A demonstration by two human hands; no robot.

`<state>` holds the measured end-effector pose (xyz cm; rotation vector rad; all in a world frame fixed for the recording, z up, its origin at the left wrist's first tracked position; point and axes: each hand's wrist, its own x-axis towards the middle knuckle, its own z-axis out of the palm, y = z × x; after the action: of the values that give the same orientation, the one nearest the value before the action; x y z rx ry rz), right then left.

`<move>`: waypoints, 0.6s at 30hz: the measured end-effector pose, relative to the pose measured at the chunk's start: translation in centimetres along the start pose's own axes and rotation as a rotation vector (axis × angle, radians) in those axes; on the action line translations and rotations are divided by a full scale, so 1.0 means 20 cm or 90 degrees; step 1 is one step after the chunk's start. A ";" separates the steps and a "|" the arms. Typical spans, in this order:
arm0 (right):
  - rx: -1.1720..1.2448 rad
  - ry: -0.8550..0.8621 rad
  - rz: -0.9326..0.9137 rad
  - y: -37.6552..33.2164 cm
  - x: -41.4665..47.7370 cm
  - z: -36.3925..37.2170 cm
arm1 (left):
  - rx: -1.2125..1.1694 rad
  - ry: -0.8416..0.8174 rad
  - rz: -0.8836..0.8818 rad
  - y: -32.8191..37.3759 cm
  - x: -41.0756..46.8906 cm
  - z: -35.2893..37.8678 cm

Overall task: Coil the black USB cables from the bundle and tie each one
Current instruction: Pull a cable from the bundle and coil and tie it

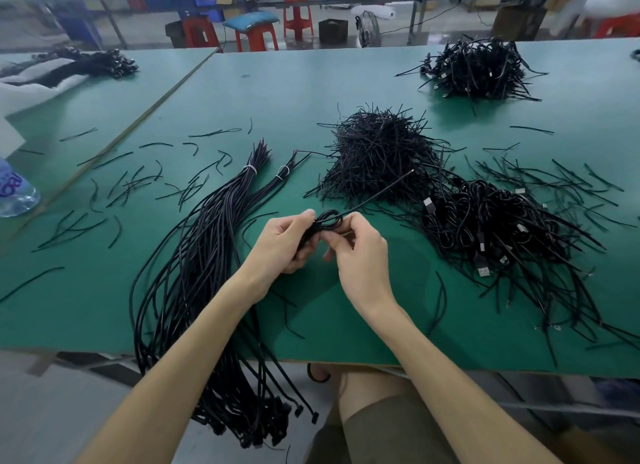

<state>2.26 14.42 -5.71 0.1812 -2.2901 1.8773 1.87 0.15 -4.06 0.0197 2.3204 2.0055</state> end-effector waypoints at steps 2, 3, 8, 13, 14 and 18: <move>-0.003 0.004 0.010 0.00 0.00 0.00 | 0.044 0.024 0.044 -0.01 -0.01 0.01; -0.003 0.006 0.013 0.00 0.00 0.00 | 0.079 0.042 0.068 -0.01 -0.01 0.01; -0.017 0.020 0.021 -0.01 -0.01 0.00 | 0.191 0.127 0.160 -0.03 -0.01 0.02; 0.004 0.027 0.025 0.00 0.00 -0.02 | 0.001 0.055 0.154 0.00 -0.03 -0.02; 0.011 0.014 0.015 0.00 0.00 -0.02 | -0.016 0.023 0.156 0.00 -0.03 -0.02; 0.027 0.001 -0.004 0.01 0.00 -0.02 | 0.055 -0.016 0.227 -0.01 -0.03 -0.02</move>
<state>2.21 14.86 -5.77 0.1909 -2.2478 1.9226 2.52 -0.31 -4.11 0.4932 2.5318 2.0287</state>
